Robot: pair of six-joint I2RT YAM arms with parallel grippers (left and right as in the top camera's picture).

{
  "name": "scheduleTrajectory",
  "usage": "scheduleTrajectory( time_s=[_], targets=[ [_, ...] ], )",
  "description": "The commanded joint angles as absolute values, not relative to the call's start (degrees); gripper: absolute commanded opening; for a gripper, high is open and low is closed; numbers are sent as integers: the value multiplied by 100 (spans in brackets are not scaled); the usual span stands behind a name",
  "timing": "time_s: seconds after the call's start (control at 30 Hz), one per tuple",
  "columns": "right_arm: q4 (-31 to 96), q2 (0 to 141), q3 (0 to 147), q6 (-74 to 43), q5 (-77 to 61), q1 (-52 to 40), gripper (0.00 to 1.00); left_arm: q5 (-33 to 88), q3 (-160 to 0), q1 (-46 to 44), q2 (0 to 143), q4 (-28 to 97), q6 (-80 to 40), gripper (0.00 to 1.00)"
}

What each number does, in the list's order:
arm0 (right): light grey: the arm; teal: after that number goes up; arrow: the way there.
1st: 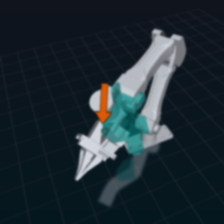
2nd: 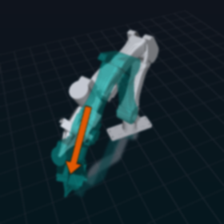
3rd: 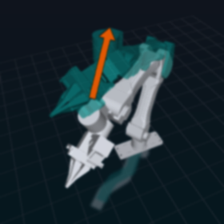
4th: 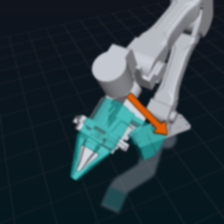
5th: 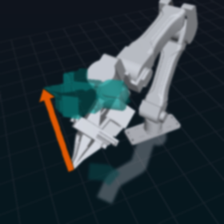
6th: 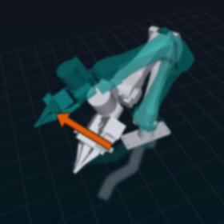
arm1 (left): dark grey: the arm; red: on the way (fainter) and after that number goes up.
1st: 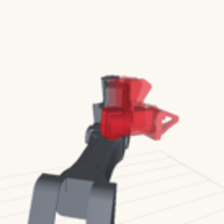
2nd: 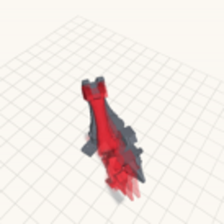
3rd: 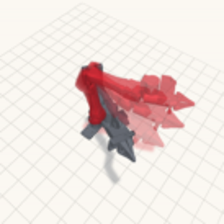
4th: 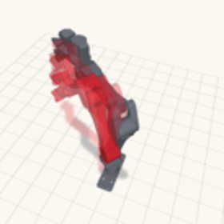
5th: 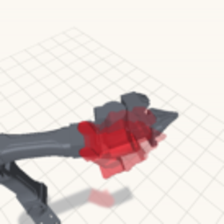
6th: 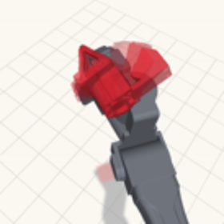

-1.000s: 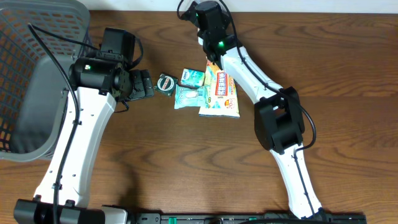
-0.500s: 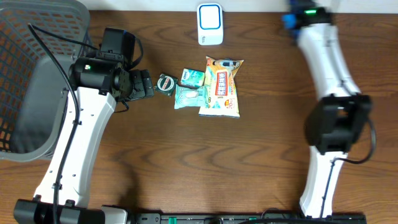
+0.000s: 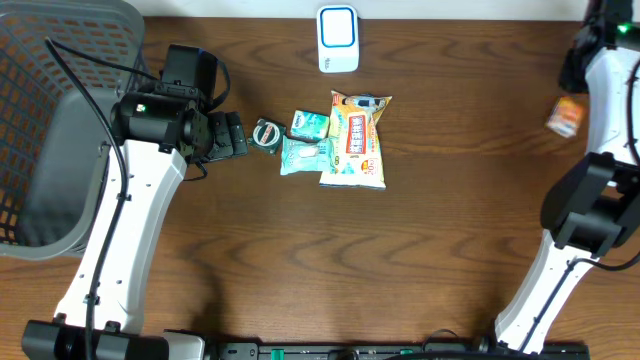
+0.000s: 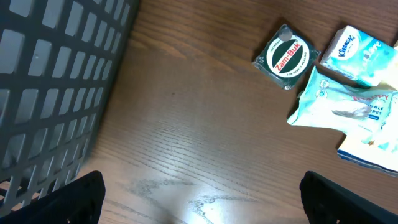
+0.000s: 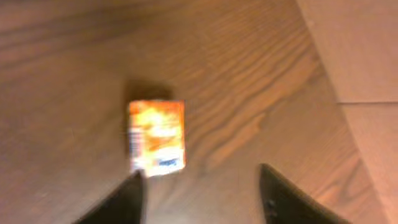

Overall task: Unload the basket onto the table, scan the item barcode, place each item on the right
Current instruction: 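Swing the orange box to the far right and release it, then move the right gripper back over the yellow snack bag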

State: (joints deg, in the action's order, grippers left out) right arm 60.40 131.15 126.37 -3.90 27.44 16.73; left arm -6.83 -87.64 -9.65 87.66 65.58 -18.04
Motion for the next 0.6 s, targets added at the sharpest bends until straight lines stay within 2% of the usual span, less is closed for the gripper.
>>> scheduleTrajectory(
  time_s=[0.0,0.17,0.43,0.47,0.5,0.53,0.57],
  targets=[
    [6132,13052,12667,-471,2875,1737,65,-777,-8759,-954,8757,6571,-1833,99],
    [6167,13052,12667,-366,1734,1584,69,-777,-8759,-954,8757,6569,-1833,99],
    [6490,13052,12628,-272,-2777,998,70,-777,-8759,-954,8757,6569,-1833,98],
    [6547,13052,12608,-272,-3135,886,72,-777,-8759,-954,8757,6569,-1833,99],
    [6578,13052,12571,-272,-3404,760,77,-777,-8759,-954,8757,6569,-1833,98],
    [6606,13052,12523,-272,-3616,593,87,-777,-8759,-954,8757,6569,-1833,99],
    [6630,13052,12481,-272,-3706,458,90,-777,-8759,-954,8757,6571,-1833,99]
  ],
)
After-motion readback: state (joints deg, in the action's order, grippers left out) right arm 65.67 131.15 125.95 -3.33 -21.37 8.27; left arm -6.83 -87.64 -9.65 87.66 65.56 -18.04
